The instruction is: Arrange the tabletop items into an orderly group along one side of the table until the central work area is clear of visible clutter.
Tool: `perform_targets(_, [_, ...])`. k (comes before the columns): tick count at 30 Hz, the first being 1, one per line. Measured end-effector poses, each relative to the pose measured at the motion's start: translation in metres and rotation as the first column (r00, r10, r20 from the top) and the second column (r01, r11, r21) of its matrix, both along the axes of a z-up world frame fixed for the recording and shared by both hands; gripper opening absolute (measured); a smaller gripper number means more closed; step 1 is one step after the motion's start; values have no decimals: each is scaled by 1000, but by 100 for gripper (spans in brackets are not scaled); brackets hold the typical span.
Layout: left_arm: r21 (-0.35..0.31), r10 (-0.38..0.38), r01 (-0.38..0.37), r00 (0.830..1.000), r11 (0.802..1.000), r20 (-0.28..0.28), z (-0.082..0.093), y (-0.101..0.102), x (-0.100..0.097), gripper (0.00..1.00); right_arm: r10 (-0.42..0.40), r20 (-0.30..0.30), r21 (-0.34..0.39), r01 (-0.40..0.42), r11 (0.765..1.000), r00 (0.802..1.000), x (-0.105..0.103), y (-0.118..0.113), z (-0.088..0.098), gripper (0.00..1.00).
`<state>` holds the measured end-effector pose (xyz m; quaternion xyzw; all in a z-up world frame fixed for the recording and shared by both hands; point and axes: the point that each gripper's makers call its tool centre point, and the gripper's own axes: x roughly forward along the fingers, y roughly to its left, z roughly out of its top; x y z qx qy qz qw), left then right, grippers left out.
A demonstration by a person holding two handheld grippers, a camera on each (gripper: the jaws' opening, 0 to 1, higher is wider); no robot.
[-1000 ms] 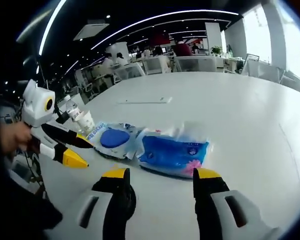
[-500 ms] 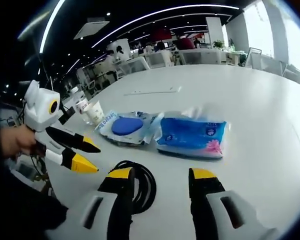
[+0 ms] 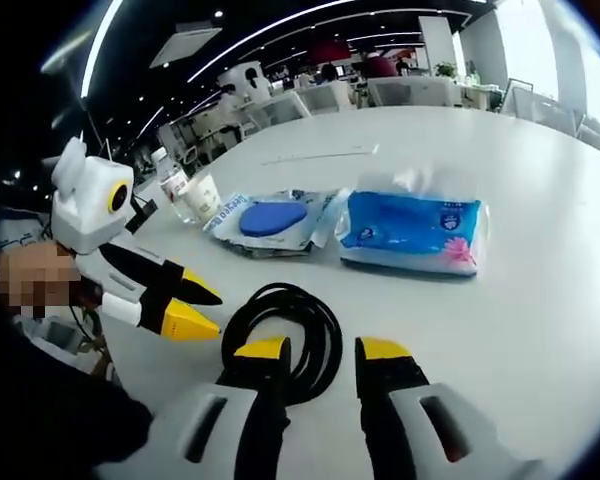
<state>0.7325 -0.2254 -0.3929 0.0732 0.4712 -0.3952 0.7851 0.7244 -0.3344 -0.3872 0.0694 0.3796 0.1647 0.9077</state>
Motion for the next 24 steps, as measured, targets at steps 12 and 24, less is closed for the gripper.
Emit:
perform_targets(12, [16,20,-19,998,1000,-51,-13,-7,-8,18,10,-42,-2,-10,1000,999,-10,10,-13,16])
perform_targets(24, [29,33,-31,998,999,-56,-16,-5,-5,11,0,-62,-1,0,1000,998,-12,12,-17,4])
